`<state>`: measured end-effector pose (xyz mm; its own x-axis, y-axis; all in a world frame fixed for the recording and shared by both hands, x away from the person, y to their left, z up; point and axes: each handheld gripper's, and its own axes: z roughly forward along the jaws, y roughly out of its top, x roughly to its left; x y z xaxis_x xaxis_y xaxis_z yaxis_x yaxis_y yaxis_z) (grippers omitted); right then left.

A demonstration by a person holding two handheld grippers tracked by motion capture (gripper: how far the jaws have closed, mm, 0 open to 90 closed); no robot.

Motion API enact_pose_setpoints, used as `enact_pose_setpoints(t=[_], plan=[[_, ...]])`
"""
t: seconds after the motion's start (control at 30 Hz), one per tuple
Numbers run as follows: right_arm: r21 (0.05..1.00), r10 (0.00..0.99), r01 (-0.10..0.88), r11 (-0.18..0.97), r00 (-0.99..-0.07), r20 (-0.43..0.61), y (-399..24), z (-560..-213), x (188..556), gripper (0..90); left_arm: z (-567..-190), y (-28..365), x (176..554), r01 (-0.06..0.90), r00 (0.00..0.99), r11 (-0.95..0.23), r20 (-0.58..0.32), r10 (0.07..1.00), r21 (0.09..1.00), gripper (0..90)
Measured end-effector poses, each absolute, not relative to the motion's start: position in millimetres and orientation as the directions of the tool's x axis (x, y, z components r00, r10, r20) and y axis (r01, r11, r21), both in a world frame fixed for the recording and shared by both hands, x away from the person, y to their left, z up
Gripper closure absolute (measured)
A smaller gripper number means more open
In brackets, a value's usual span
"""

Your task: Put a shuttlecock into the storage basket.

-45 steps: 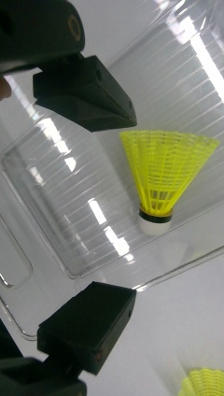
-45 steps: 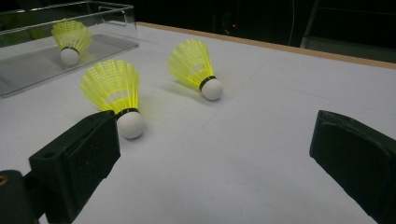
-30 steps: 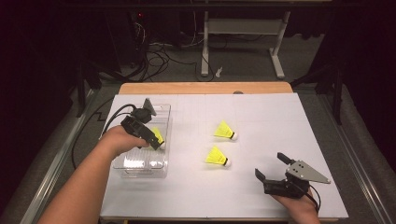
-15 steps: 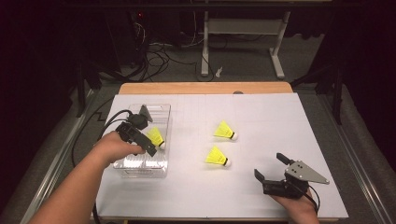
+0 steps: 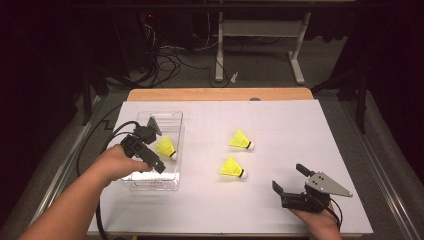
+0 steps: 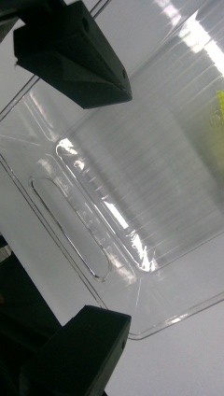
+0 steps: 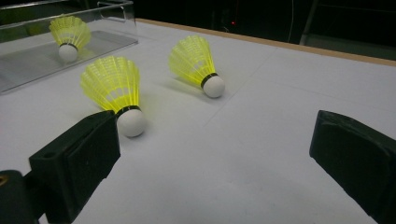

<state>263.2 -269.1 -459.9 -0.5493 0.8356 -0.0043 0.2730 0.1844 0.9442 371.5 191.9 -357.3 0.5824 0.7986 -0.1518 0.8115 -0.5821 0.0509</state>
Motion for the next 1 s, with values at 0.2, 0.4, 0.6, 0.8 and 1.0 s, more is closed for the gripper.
enact_pose_setpoints(t=[0.2, 0.4, 0.6, 0.8, 1.0], plan=[[0.946, 0.841, 0.272, 0.175, -0.54, 0.0, -271, -459, 264, 2.3, -356, 190, 371, 0.805, 0.591, -0.59, -0.157, 0.791, 0.061, 0.8], [0.944, 0.839, 0.276, 0.18, -0.544, 0.0, -272, -460, 265, 2.3, -356, 186, 368, 0.794, 0.607, -0.604, -0.157, 0.779, 0.069, 0.8], [0.941, 0.833, 0.276, 0.195, -0.553, -0.01, -269, -461, 265, 2.3, -356, 178, 363, 0.783, 0.622, -0.617, -0.161, 0.767, 0.083, 0.8], [0.942, 0.835, 0.275, 0.192, -0.551, -0.009, -269, -461, 264, 2.3, -353, 173, 362, 0.773, 0.634, -0.629, -0.165, 0.756, 0.087, 0.8], [0.942, 0.83, 0.274, 0.195, -0.557, -0.009, -268, -461, 264, 2.3, -347, 168, 361, 0.768, 0.64, -0.633, -0.167, 0.75, 0.096, 0.8]])
